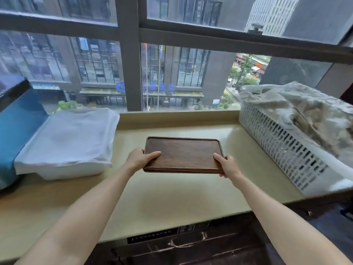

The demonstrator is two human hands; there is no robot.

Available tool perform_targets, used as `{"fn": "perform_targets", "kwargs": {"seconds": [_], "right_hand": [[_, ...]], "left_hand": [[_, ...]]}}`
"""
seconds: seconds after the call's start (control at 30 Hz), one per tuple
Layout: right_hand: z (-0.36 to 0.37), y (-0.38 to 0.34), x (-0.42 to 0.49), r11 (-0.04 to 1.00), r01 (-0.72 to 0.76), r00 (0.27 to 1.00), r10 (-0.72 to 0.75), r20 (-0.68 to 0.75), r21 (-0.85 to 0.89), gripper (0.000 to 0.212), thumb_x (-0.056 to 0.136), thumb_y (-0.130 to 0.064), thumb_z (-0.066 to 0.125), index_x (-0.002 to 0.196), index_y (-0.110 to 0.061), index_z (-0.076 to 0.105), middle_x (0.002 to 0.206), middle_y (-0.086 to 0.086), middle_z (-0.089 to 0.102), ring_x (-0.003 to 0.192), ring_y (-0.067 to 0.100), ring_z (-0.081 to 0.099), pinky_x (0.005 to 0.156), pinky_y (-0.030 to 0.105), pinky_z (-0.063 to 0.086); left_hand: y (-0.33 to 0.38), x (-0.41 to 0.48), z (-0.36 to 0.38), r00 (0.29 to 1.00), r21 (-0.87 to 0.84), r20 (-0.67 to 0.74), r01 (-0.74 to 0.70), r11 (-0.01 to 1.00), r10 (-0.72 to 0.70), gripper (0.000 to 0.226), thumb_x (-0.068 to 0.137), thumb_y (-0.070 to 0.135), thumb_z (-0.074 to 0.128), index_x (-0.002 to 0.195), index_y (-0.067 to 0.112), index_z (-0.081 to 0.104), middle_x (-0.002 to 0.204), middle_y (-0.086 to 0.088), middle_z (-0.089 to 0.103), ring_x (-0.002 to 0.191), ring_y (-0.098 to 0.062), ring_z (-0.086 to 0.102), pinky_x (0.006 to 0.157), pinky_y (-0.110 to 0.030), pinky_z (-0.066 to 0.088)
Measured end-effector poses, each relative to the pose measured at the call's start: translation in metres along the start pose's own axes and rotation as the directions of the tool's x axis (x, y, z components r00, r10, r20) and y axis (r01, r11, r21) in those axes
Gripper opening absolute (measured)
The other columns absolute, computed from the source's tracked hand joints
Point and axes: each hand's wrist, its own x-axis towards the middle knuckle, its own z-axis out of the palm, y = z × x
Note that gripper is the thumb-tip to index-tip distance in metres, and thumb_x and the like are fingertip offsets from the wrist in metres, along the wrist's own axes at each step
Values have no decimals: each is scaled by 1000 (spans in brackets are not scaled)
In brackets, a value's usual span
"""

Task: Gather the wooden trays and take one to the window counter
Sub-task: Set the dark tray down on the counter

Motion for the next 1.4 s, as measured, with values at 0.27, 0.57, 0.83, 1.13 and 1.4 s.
{"fn": "perform_targets", "kwargs": {"seconds": [0.27, 0.57, 0.83, 1.13, 1.4], "right_hand": [[13, -10, 100, 998, -18, 995, 25, 98, -68, 36, 87, -40, 56, 68, -12, 45, 59, 5, 52, 35, 17, 47, 27, 17, 28], [23, -32, 187, 987, 27, 977, 8, 211, -160, 38, 90, -39, 53, 65, -14, 39, 59, 4, 50, 42, 19, 49, 33, 19, 31], [40, -45, 236, 985, 28, 966, 17, 258, -172, 39, 89, -41, 52, 64, -14, 39, 68, 2, 48, 54, 16, 41, 48, 26, 30], [65, -55, 268, 982, 49, 962, 3, 272, -183, 41, 87, -42, 54, 92, -2, 59, 90, 13, 59, 90, 34, 61, 77, 48, 57], [69, -62, 274, 908, 167, 953, -49, 299, -385, 50, 90, -44, 43, 111, -1, 57, 118, 18, 61, 109, 34, 55, 94, 44, 47]], "left_hand": [[14, 75, 25, 994, 91, -44, 106, 990, -102, 44, 78, 46, 67, 58, 13, 47, 63, -1, 51, 75, -26, 52, 54, -28, 34], [23, 146, 39, 974, 109, -92, 215, 971, -205, 45, 78, 51, 64, 65, 11, 50, 68, -1, 52, 80, -27, 54, 57, -29, 35], [23, 191, 38, 965, 140, -120, 251, 958, -235, 57, 79, 50, 64, 98, -4, 65, 96, -16, 66, 100, -35, 62, 74, -33, 41], [26, 227, 26, 973, 345, -94, 232, 909, -212, 55, 83, 55, 56, 98, 2, 59, 99, -12, 62, 98, -31, 58, 81, -34, 43], [22, 249, 18, 976, 485, -62, 214, 848, -210, 65, 83, 60, 49, 108, 1, 57, 115, -17, 63, 107, -34, 57, 79, -34, 42]]}}
